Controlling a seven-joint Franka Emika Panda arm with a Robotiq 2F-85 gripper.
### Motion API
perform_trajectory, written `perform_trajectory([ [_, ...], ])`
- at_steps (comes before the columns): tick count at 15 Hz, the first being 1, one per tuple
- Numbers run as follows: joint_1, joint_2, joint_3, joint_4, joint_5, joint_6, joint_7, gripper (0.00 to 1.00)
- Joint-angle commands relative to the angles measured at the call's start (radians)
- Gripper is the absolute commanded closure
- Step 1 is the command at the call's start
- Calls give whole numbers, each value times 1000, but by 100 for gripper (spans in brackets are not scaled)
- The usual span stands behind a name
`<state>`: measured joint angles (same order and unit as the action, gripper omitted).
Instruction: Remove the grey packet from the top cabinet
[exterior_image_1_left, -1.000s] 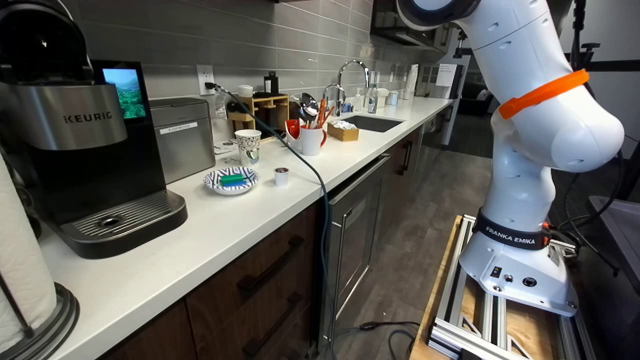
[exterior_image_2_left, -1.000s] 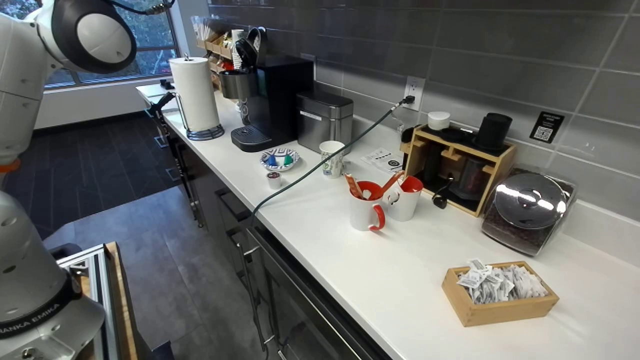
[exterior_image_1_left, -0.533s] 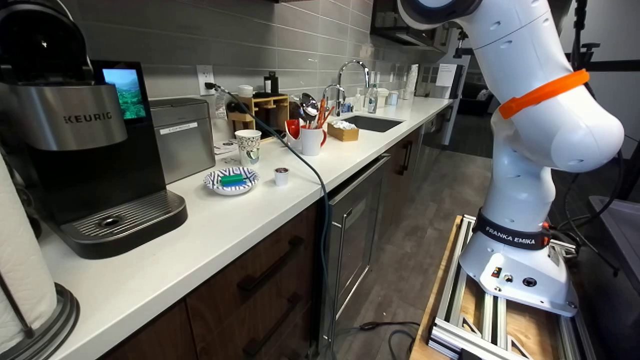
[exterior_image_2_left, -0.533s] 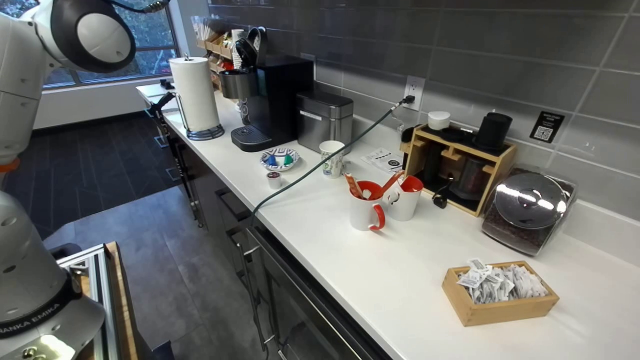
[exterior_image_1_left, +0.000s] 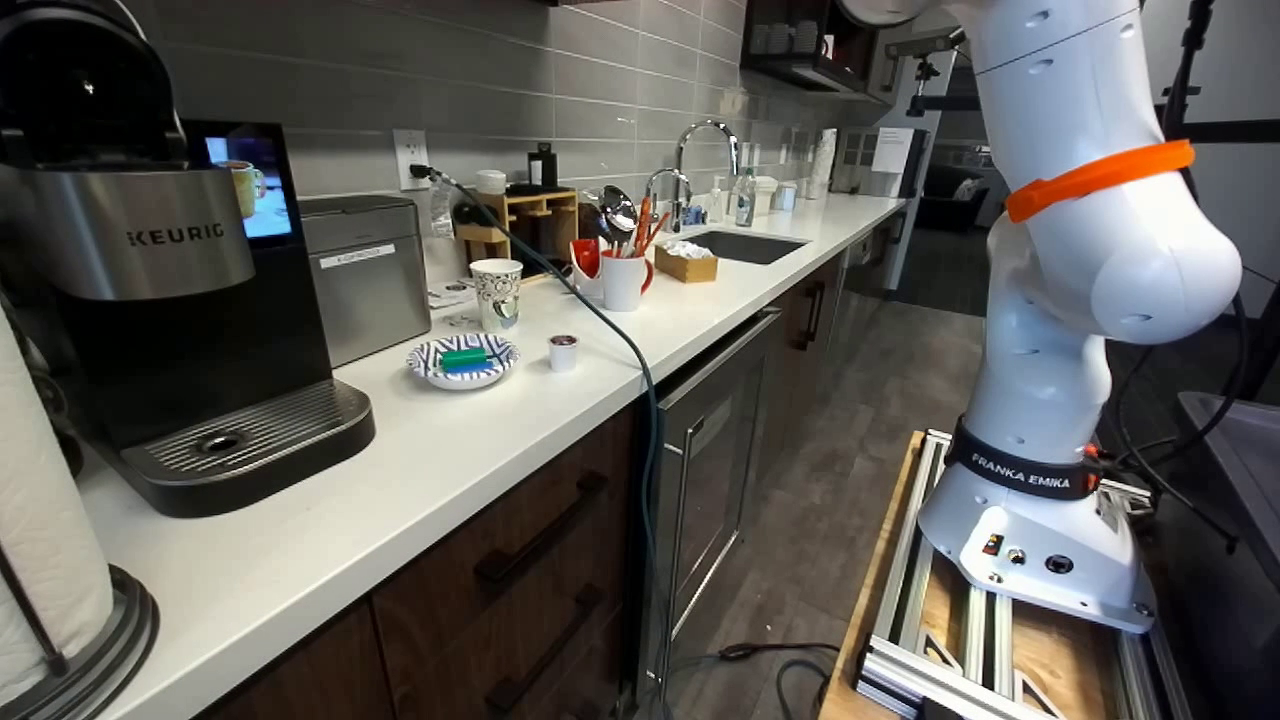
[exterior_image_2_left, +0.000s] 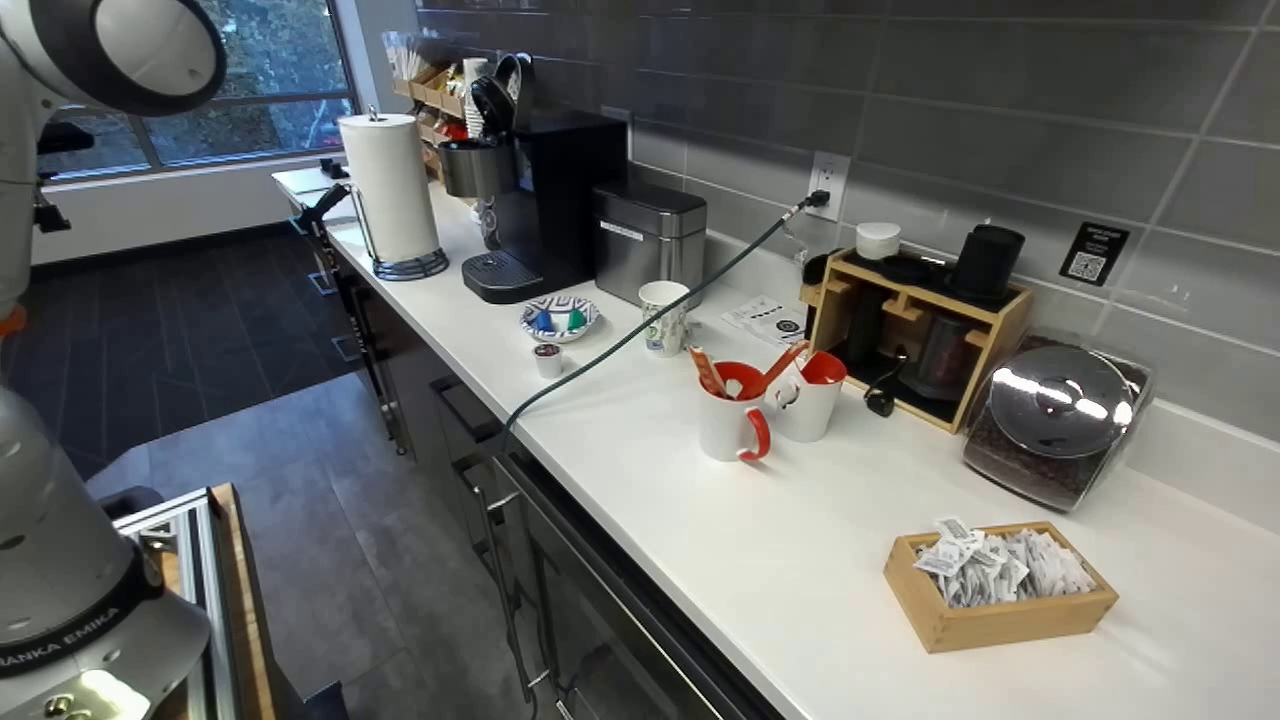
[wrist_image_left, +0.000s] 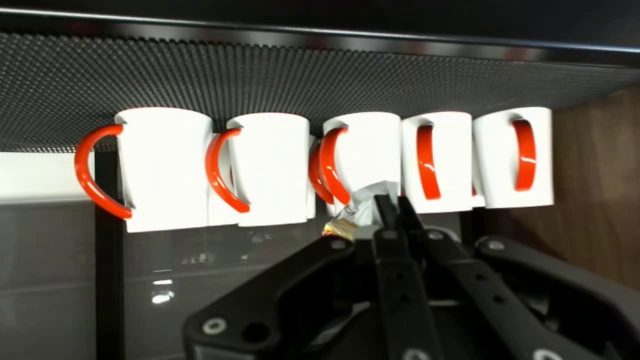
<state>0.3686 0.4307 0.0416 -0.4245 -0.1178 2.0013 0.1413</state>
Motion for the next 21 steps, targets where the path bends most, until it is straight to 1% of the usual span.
perform_trajectory([
  [1, -40, -96, 61, -16, 94, -172, -62, 99],
  [4, -49, -144, 86, -20, 131, -357, -45, 99],
  [7, -48, -156, 104, -29, 155, -548, -21, 99],
  [13, -54, -122, 128, -52, 214, -844, 29, 99],
  [14, -40, -80, 130, 2, 211, -914, 50, 99],
  [15, -34, -62, 131, 7, 215, -963, 73, 99],
  [17, -18, -49, 128, -23, 203, -1048, 112, 99],
  [19, -29, -8, 142, -8, 265, -1124, 173, 99],
  [20, -11, -9, 122, 28, 206, -1089, 113, 97],
  [21, -12, 3, 125, 23, 224, -1107, 135, 97],
])
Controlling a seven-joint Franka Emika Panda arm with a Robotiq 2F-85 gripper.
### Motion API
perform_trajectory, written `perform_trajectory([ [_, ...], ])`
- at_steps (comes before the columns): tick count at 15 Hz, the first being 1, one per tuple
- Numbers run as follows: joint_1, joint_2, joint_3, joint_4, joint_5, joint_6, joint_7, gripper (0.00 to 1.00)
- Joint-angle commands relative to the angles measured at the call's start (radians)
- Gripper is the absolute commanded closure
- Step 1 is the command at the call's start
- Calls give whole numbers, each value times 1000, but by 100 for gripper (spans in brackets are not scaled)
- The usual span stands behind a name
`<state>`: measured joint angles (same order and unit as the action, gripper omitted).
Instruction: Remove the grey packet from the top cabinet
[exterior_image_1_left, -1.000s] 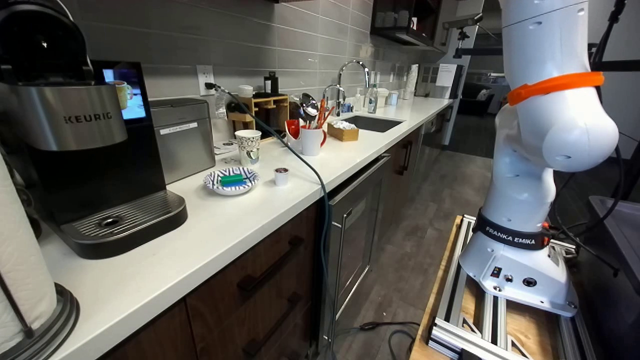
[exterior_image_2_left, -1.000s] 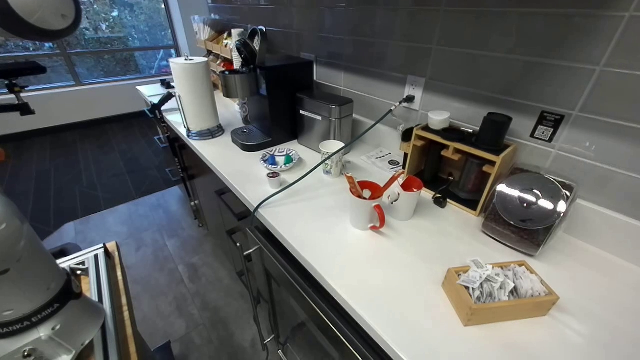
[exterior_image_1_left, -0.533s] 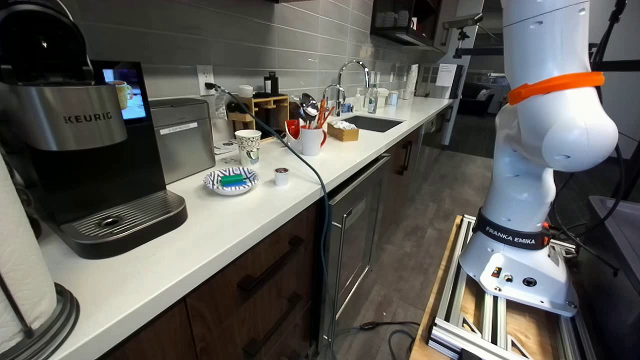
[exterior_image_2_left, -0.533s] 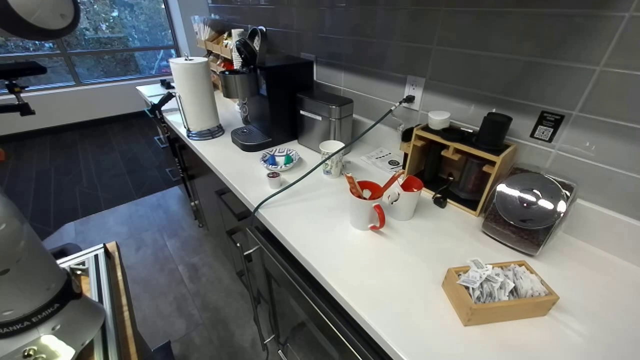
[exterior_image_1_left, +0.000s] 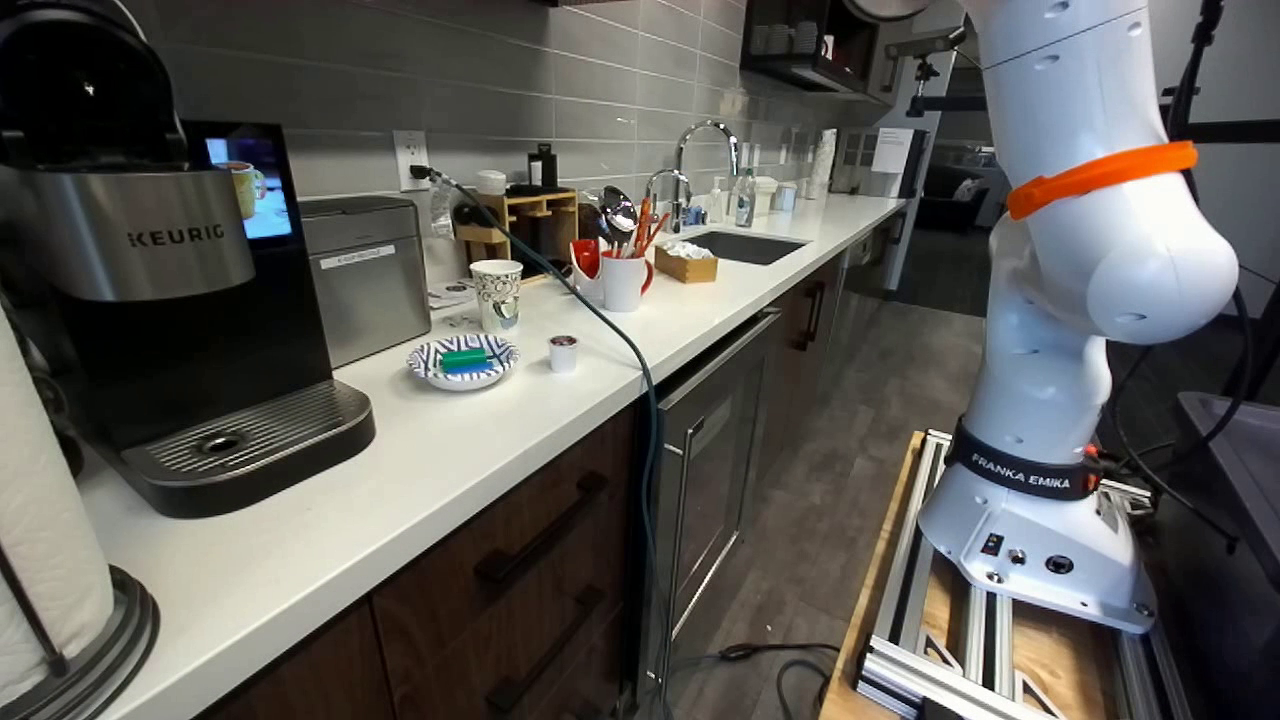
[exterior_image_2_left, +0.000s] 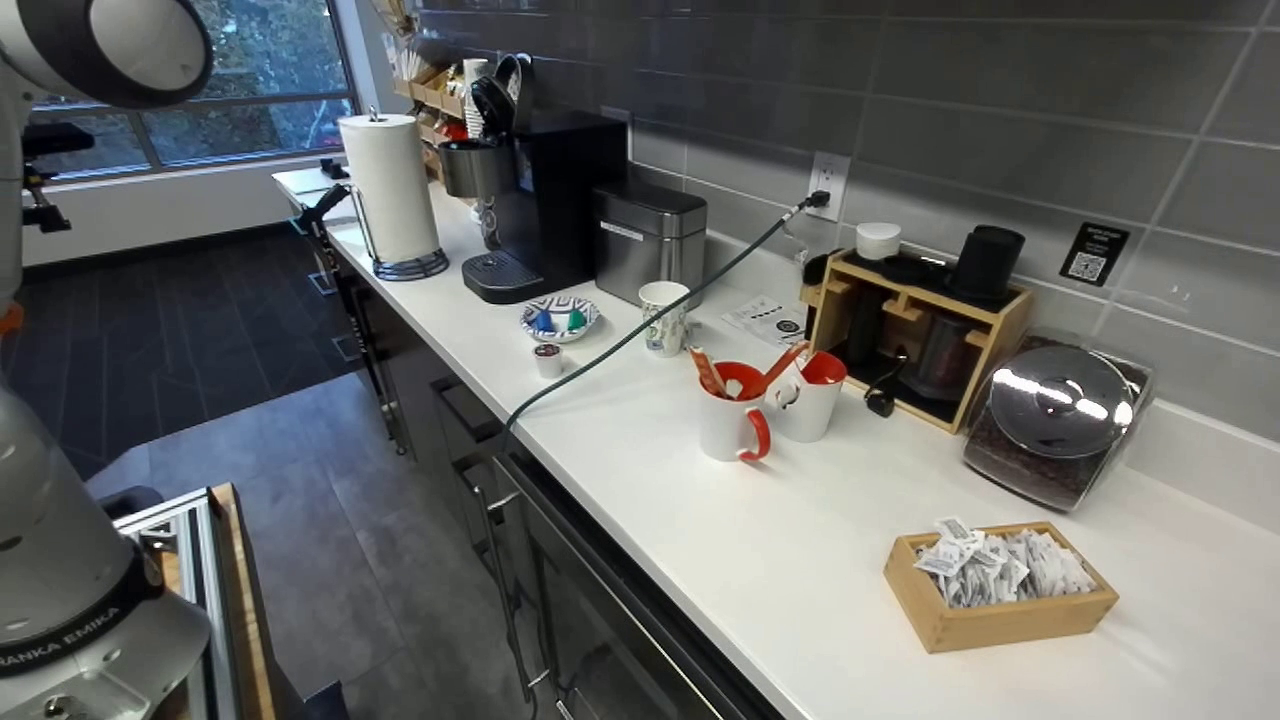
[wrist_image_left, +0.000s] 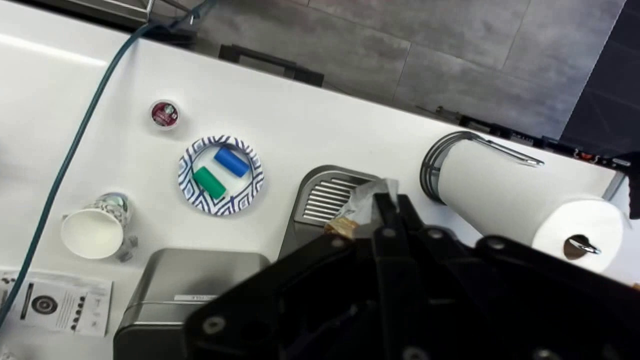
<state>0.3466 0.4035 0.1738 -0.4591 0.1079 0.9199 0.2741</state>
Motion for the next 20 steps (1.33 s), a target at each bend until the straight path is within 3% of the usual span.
perform_trajectory([
  [1, 9, 36, -6, 50, 7, -28, 11, 97],
  [8, -3, 29, -8, 0, 20, 26, 27, 99],
  [14, -3, 92, -33, 12, 41, 242, 297, 99],
  [20, -15, 136, -19, 5, 105, 261, 595, 99],
])
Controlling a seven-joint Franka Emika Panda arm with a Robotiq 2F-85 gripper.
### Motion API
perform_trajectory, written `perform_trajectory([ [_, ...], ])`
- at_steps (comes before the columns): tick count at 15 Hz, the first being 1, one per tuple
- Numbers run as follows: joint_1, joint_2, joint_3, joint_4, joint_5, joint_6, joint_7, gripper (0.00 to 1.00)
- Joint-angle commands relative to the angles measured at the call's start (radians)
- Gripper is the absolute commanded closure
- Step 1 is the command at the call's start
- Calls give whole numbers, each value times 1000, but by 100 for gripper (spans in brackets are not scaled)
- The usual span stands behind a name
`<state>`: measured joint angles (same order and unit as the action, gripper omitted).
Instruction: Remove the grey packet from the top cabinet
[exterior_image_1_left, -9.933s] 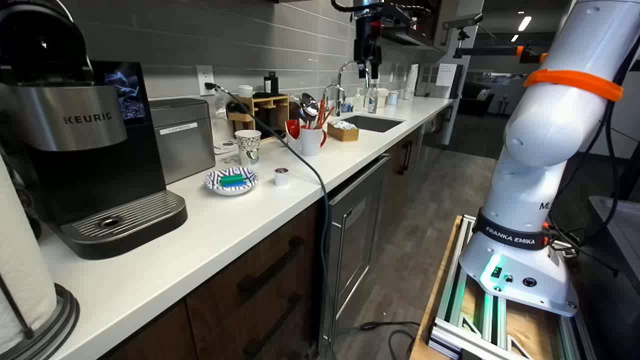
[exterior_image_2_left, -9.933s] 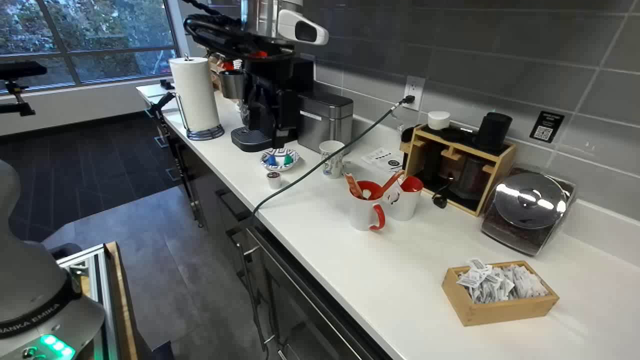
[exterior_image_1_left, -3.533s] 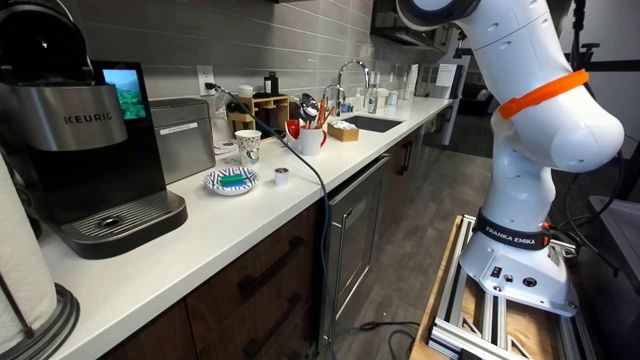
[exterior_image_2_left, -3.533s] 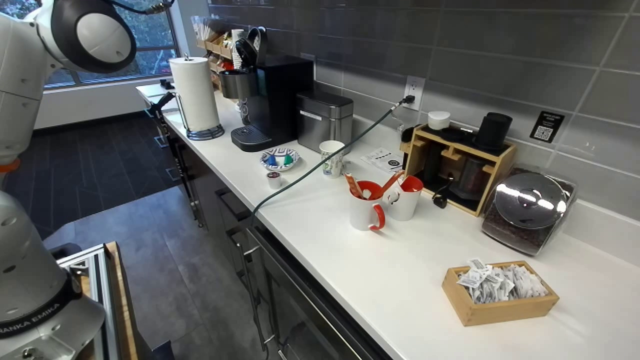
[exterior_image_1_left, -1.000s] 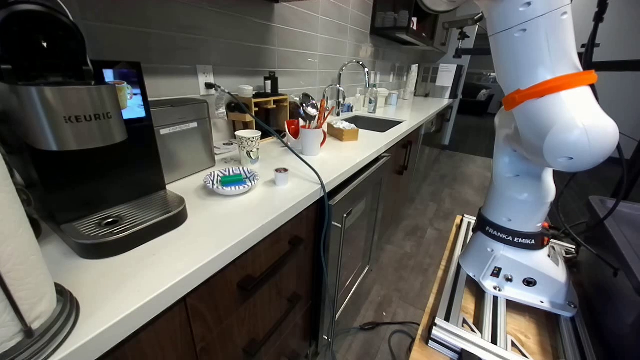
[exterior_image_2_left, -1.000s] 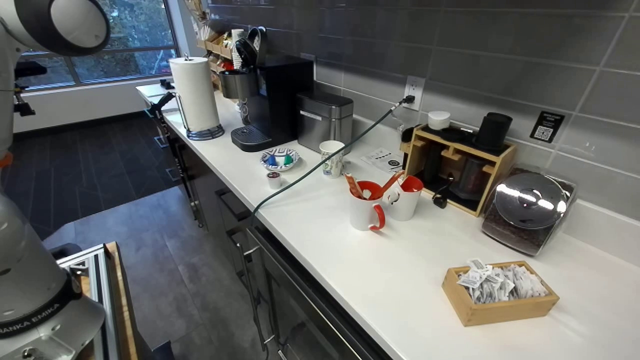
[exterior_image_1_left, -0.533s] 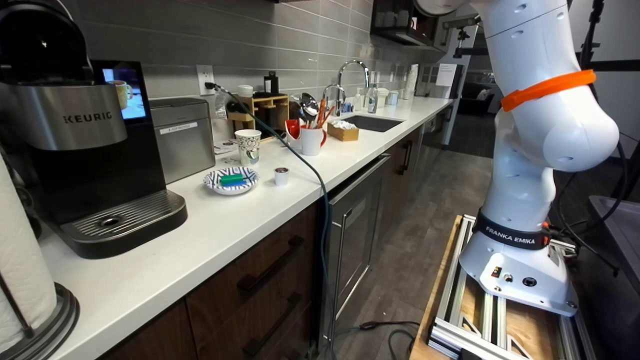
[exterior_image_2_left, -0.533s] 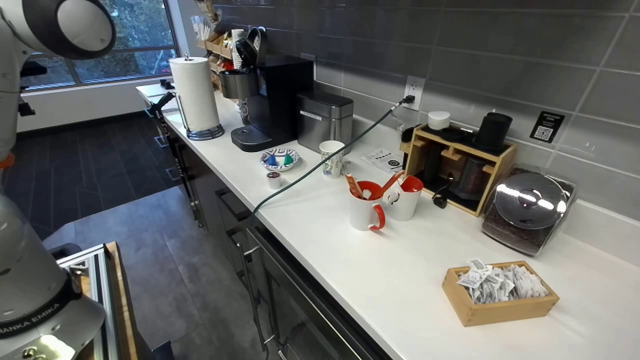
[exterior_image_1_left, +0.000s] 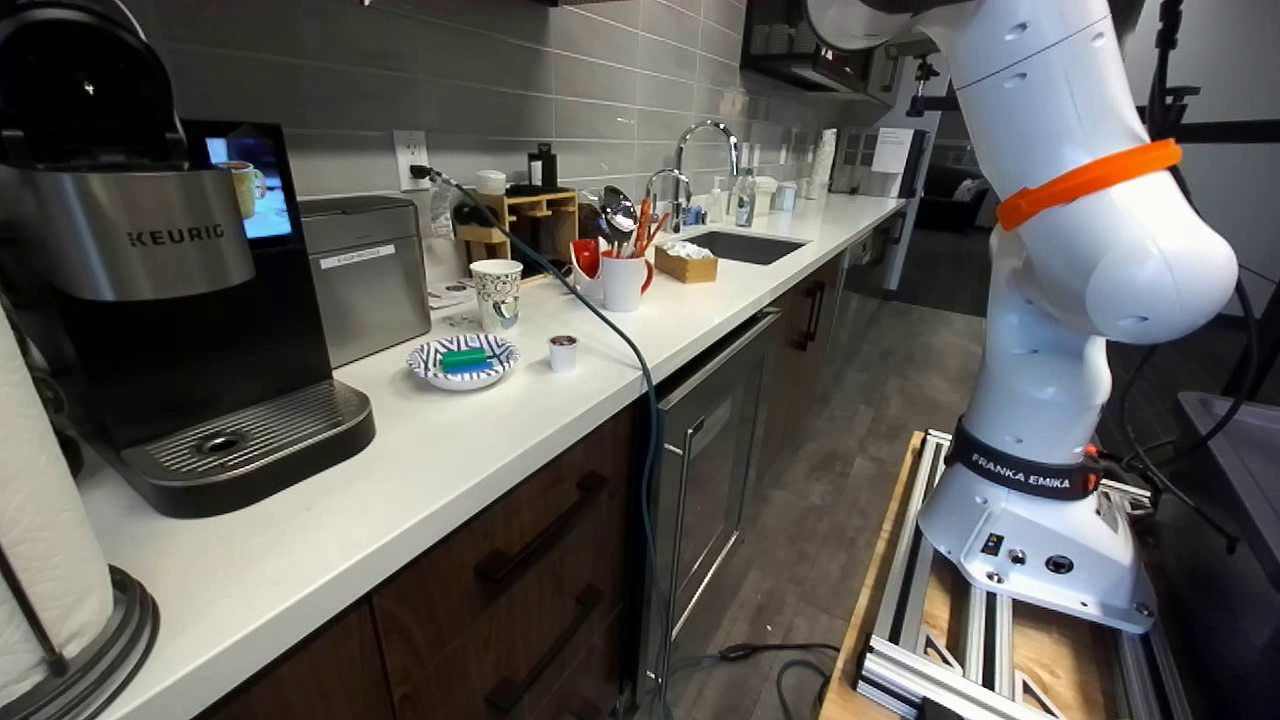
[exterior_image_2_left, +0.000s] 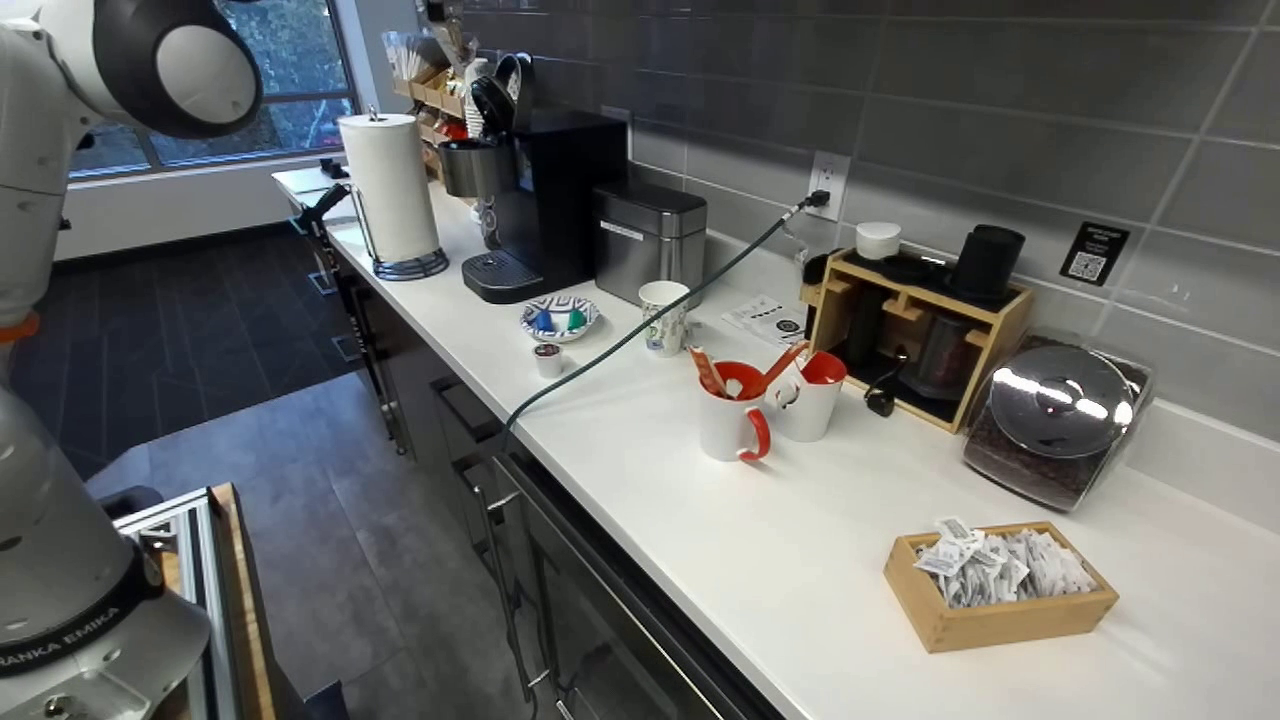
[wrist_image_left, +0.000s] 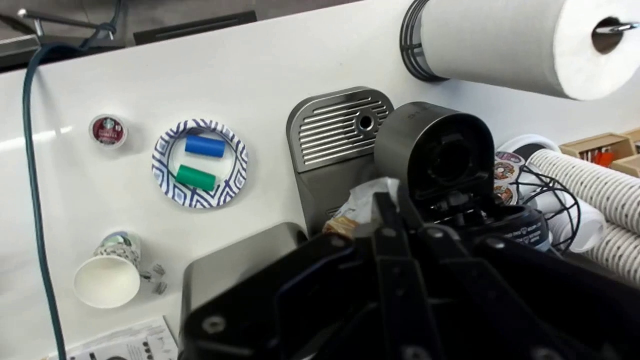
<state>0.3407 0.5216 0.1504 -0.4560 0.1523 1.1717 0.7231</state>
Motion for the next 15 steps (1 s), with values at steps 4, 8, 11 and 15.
perform_trajectory([
  [4, -42, 69, 59, 27, 181, 101, 179, 99],
  [8, -71, 110, 121, 11, 295, 244, 154, 99],
  [11, -84, 150, 162, 12, 374, 343, 185, 99],
  [15, -78, 129, 138, -3, 323, 304, 153, 97],
])
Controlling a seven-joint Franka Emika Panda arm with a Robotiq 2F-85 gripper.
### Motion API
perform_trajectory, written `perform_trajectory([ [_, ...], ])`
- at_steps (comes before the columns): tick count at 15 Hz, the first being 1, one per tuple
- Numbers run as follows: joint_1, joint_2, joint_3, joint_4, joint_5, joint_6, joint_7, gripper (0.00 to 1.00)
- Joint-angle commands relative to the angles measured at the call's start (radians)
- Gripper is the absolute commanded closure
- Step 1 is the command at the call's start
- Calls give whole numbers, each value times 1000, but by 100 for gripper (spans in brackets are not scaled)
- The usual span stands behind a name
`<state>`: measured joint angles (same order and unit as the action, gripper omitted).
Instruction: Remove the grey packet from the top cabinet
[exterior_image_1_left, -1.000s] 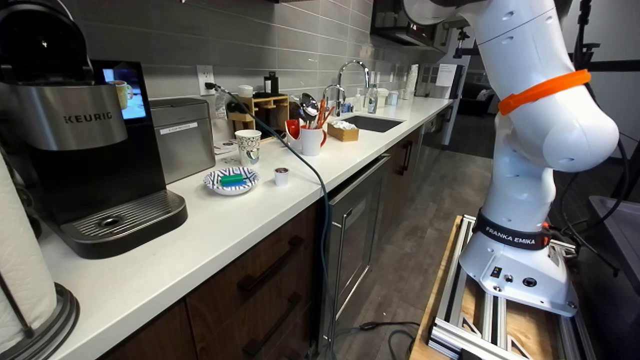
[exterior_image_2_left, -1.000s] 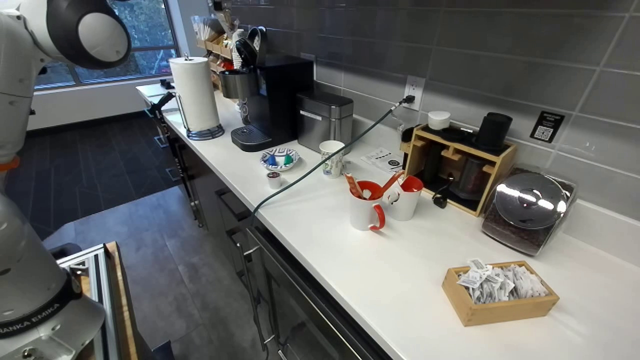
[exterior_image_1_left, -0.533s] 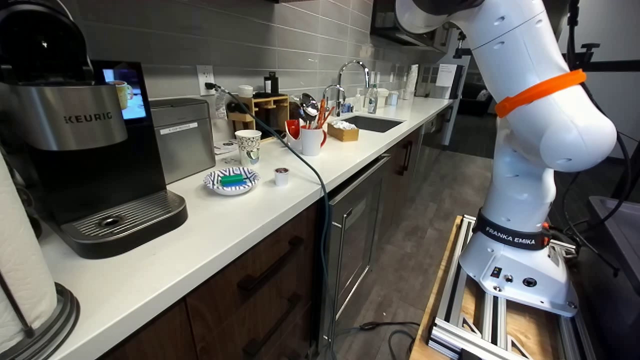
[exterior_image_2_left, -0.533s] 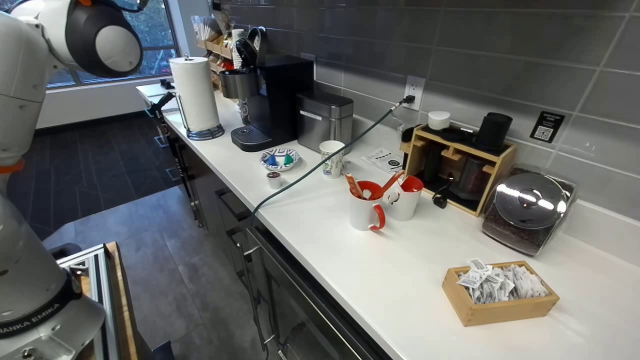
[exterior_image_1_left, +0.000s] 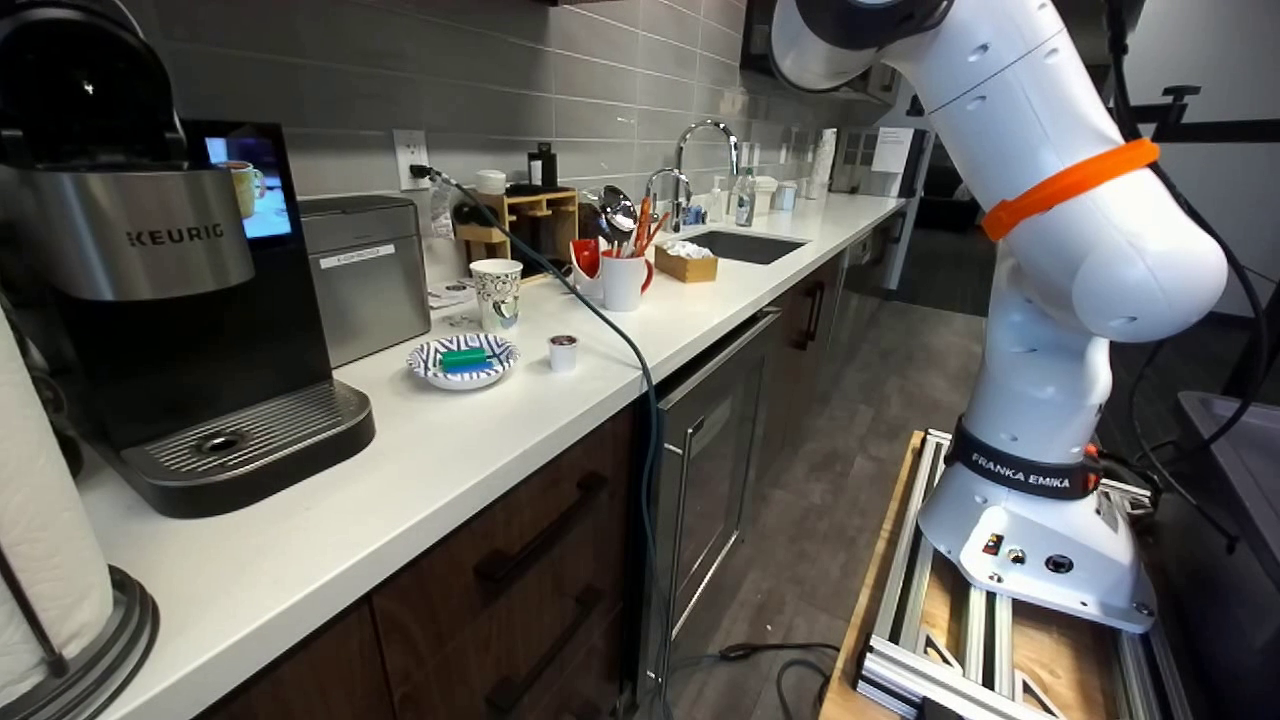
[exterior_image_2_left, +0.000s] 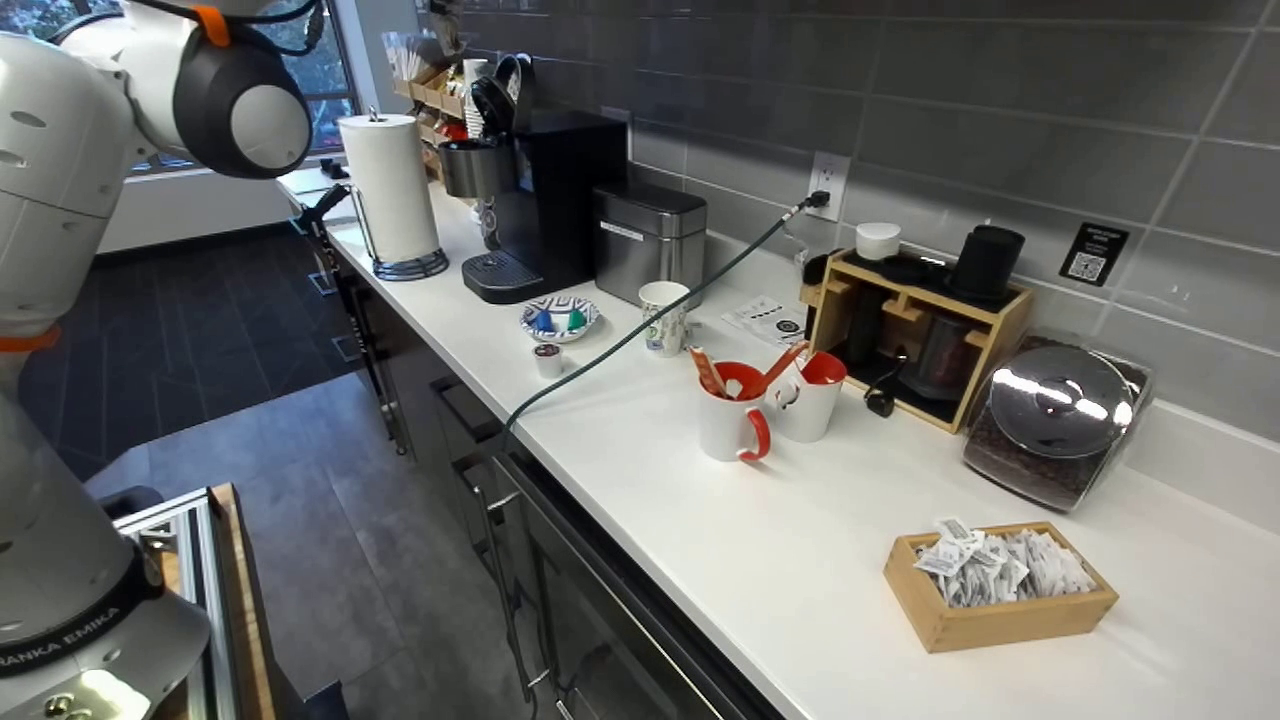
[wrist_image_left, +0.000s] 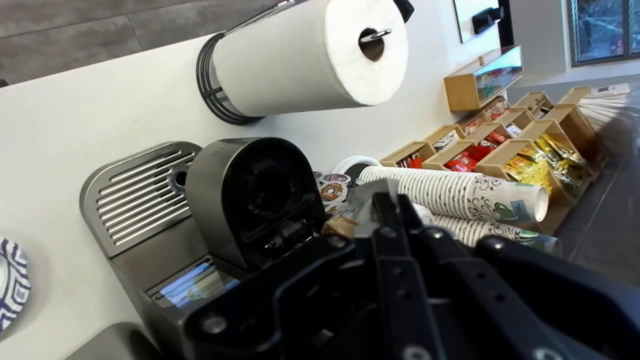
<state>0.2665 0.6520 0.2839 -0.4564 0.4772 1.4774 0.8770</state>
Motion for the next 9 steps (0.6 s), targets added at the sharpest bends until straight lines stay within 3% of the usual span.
perform_trajectory([
  [1, -4, -5, 5, -3, -2, -1, -1, 97],
  [6, -18, 8, 3, -10, 8, 1, 31, 99],
  [9, -32, 31, -7, 14, -1, -99, 80, 99],
])
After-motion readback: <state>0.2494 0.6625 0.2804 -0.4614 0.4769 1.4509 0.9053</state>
